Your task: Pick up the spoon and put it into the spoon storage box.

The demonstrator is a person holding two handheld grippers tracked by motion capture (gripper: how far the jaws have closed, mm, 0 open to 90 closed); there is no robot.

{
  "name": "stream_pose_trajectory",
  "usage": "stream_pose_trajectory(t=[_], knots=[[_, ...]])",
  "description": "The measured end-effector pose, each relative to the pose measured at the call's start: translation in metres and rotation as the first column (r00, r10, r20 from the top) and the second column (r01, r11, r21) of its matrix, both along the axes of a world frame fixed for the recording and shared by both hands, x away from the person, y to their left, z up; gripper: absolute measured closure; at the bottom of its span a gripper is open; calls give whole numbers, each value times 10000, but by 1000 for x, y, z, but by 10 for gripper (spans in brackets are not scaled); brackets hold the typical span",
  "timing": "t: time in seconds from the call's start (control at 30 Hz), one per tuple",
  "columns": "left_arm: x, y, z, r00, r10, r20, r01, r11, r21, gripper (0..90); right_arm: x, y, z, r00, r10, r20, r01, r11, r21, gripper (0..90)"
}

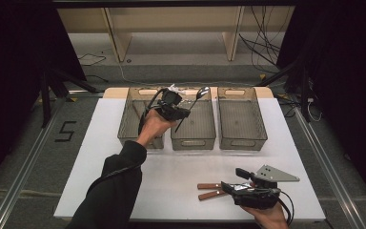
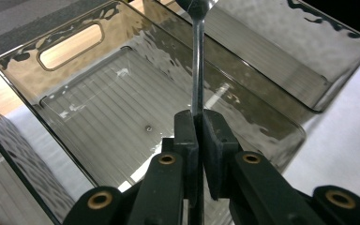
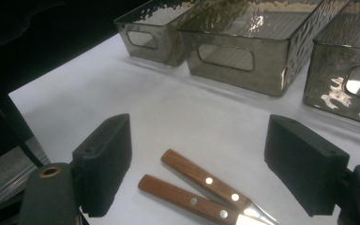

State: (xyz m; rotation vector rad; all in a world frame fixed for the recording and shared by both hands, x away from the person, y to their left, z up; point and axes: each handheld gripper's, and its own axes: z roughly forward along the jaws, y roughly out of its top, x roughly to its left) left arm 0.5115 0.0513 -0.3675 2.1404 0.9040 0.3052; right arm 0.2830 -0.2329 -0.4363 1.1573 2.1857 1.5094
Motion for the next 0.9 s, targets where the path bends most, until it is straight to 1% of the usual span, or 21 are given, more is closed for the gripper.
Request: stream_pose_trajectory(t=[0.1,0.2,0.23,0.3,0.4,0.43,0.5,0.6,0.73,0.8,0.9], knots=[[4,-1,-3,9997,264,8,-264,9996,-143,842,0,0,0,10000,10,3,-10,10000,-2,242],[7,-2,-6,9994,340,-44,-341,9993,-180,842,0,0,0,10000,24,6,-24,10000,6,242],[7,-2,-7,9995,316,-80,-317,9994,-108,842,0,0,0,10000,25,0,-25,10000,9,242],[8,-4,-9,9993,367,-63,-368,9992,-140,841,0,0,0,10000,30,-7,-30,10000,20,242],[7,-5,-13,9995,293,-81,-293,9996,-42,841,0,0,0,10000,45,5,-45,10000,13,242],[7,-5,-15,9994,342,-89,-342,9994,-48,841,0,0,0,10000,52,10,-52,10000,13,242],[7,-4,-19,9992,339,-187,-340,9994,-22,840,0,0,0,10000,50,0,-50,10000,18,242],[7,-3,-23,9989,419,-232,-419,9991,0,840,0,1,0,10000,47,13,-47,10000,17,242],[8,-3,-26,9980,512,-362,-511,9987,18,839,0,1,0,10000,76,-8,-76,10000,1,242],[8,-3,-28,9981,483,-379,-477,9987,180,839,0,1,0,10000,84,6,-84,10000,-4,242],[9,-4,-31,9973,549,-482,-540,9983,210,839,0,1,0,10000,86,-11,-86,10000,-1,242]])
